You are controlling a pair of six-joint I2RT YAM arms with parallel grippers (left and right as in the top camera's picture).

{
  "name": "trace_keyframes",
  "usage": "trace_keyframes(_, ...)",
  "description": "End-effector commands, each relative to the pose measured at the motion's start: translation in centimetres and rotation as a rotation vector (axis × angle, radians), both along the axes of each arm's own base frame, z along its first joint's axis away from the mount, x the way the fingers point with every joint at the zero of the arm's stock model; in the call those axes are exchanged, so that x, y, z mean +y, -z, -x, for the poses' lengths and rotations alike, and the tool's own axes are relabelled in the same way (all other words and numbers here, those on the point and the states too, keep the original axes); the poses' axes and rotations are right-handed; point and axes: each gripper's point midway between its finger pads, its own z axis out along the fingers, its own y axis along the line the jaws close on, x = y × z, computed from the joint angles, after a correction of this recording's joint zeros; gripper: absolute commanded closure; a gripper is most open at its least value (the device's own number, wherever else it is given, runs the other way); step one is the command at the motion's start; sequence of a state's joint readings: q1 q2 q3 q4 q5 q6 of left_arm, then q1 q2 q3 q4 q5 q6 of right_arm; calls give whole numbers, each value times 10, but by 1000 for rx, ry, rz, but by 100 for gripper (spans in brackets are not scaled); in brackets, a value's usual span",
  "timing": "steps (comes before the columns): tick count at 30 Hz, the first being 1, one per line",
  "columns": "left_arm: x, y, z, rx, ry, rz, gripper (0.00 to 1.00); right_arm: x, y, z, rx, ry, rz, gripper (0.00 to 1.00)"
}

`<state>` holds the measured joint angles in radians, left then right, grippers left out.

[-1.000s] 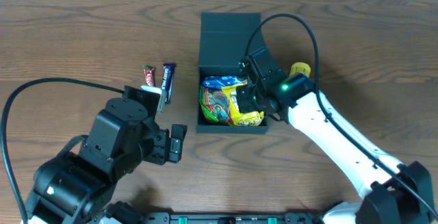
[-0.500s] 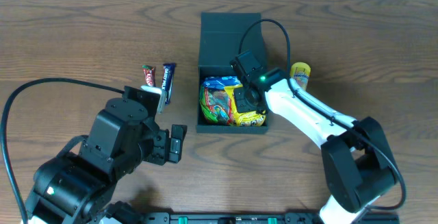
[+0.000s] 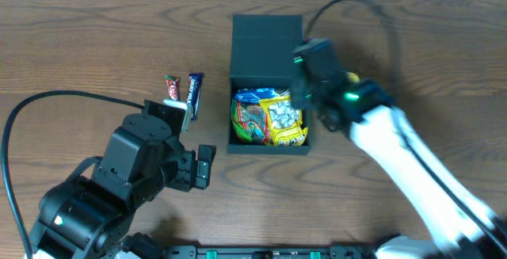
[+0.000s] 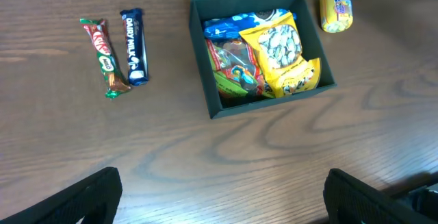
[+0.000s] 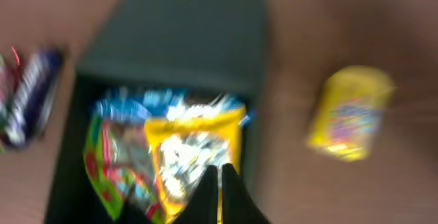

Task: Pack container
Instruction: 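Move the right gripper to the yellow Mentos tube and grasp it, then place the Mentos tube into the box and open the right gripper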

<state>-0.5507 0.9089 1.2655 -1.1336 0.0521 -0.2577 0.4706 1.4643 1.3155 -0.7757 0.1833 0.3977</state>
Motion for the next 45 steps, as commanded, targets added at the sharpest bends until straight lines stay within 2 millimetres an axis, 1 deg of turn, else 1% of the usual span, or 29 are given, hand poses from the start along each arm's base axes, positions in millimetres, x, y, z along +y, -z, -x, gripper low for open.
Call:
trace_keyframes(1, 2, -4, -1, -16, 2, -10, 5, -55, 10, -7, 35, 181, 57, 87)
trace_keyframes(3, 2, -4, -1, -16, 2, -10, 5, -87, 31, -8, 106, 283, 63, 55)
trace_keyframes(5, 2, -4, -1, -16, 2, -10, 5, -106, 55, -10, 187, 328, 30, 52)
trace_keyframes(6, 2, -4, -1, -16, 2, -10, 5, -110, 66, -11, 222, 340, 6, 46)
trace_keyframes(7, 2, -4, -1, -16, 2, -10, 5, -115, 77, -13, 259, 352, -19, 35)
trace_keyframes(8, 2, -4, -1, -16, 2, -10, 5, -119, 88, -15, 287, 361, -42, 30)
trace_keyframes(9, 2, -4, -1, -16, 1, -10, 5, -121, 100, -20, 313, 364, -66, 23)
trace_keyframes(10, 2, -4, -1, -16, 2, -10, 5, -121, 110, -24, 330, 366, -78, 19)
trace_keyframes(16, 2, -4, -1, -16, 2, -10, 5, -117, 147, -43, 350, 362, -82, 17)
trace_keyframes(20, 3, -3, 0, -12, 2, -13, 5, -118, 175, -45, 397, 371, -72, 18)
trace_keyframes(22, 3, -3, 0, -13, 2, -13, 5, -117, 185, -46, 409, 368, -71, 22)
trace_keyframes(24, 3, -3, 0, -13, 2, -13, 5, -117, 187, -46, 413, 368, -71, 31)
trace_keyframes(25, 3, -3, 0, -13, 1, -13, 5, -117, 187, -46, 412, 367, -70, 36)
trace_keyframes(26, 3, -3, 0, -13, 2, -13, 5, -117, 187, -46, 412, 365, -69, 47)
trace_keyframes(27, 3, -3, 0, -12, 2, -12, 5, -117, 187, -46, 412, 365, -68, 52)
trace_keyframes(29, 3, -3, 0, -13, 1, -13, 5, -116, 188, -44, 421, 360, -68, 56)
trace_keyframes(31, 3, -3, 0, -12, 2, -13, 5, -111, 188, -43, 434, 325, -85, 60)
trace_keyframes(32, 3, -3, 0, -12, 2, -13, 5, -108, 186, -42, 440, 312, -94, 61)
trace_keyframes(33, 3, -3, 0, -12, 2, -13, 5, -107, 184, -41, 446, 310, -97, 60)
trace_keyframes(35, 3, -3, 0, -11, 2, -14, 5, -106, 174, -41, 454, 305, -105, 67)
trace_keyframes(37, 4, -2, 1, -5, 2, -18, 5, -103, 152, -43, 443, 275, -106, 79)
trace_keyframes(38, 4, -1, 2, -3, 2, -19, 5, -102, 138, -45, 432, 269, -107, 81)
trace_keyframes(39, 4, -1, 2, 0, 2, -21, 5, -99, 122, -46, 413, 248, -103, 86)
trace_keyframes(41, 5, 0, 3, 5, 2, -24, 5, -91, 88, -47, 363, 210, -103, 90)
trace_keyframes(42, 5, 1, 4, 8, 2, -26, 5, -78, 58, -44, 313, 169, -110, 95)
trace_keyframes(44, 5, 1, 4, 10, 2, -27, 5, -57, 32, -36, 264, 100, -131, 95)
trace_keyframes(45, 5, 1, 4, 10, 2, -27, 5, -42, 20, -28, 246, 55, -145, 94)
